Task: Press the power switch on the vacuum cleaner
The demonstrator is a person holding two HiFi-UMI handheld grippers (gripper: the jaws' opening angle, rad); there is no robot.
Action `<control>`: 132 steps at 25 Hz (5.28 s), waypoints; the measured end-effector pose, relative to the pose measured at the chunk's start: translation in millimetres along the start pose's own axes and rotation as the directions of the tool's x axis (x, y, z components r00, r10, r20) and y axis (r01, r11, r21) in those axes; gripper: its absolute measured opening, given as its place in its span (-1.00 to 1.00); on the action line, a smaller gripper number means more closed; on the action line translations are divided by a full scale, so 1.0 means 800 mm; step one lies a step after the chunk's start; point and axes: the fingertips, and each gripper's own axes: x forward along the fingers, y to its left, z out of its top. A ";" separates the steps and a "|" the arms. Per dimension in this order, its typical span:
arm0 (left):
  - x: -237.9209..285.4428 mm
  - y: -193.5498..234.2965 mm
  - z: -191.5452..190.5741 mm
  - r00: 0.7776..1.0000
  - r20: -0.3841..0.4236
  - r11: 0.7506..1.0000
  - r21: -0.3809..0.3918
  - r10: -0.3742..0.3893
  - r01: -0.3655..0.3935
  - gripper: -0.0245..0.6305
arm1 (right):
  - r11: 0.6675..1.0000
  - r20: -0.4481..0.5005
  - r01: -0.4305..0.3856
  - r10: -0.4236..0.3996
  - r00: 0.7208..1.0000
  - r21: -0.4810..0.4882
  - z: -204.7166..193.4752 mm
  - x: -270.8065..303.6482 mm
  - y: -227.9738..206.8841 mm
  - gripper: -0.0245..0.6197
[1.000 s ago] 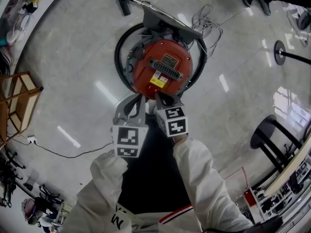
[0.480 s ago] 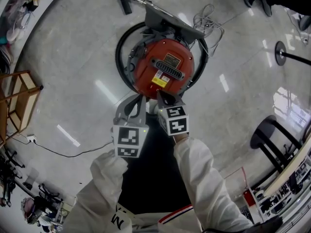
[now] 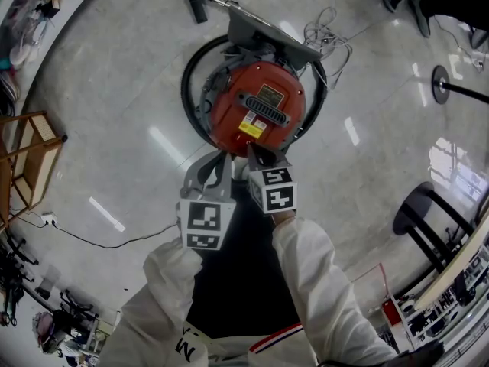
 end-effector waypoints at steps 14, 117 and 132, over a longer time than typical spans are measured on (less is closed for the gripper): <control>0.001 0.005 -0.006 1.000 -0.008 1.000 -0.011 0.006 -0.006 -0.93 | 1.000 -0.010 0.019 -0.019 1.000 0.001 -0.006 0.005 -0.006 -0.92; -0.303 -0.086 0.286 0.887 0.449 0.957 0.199 0.105 -0.214 -0.93 | 0.997 0.646 0.075 -0.042 0.762 -0.023 0.201 -0.520 0.008 -0.92; -0.381 -0.055 0.214 0.881 0.469 0.964 0.205 0.057 -0.172 -0.93 | 0.992 0.657 0.127 -0.086 0.749 -0.016 0.136 -0.526 0.111 -0.92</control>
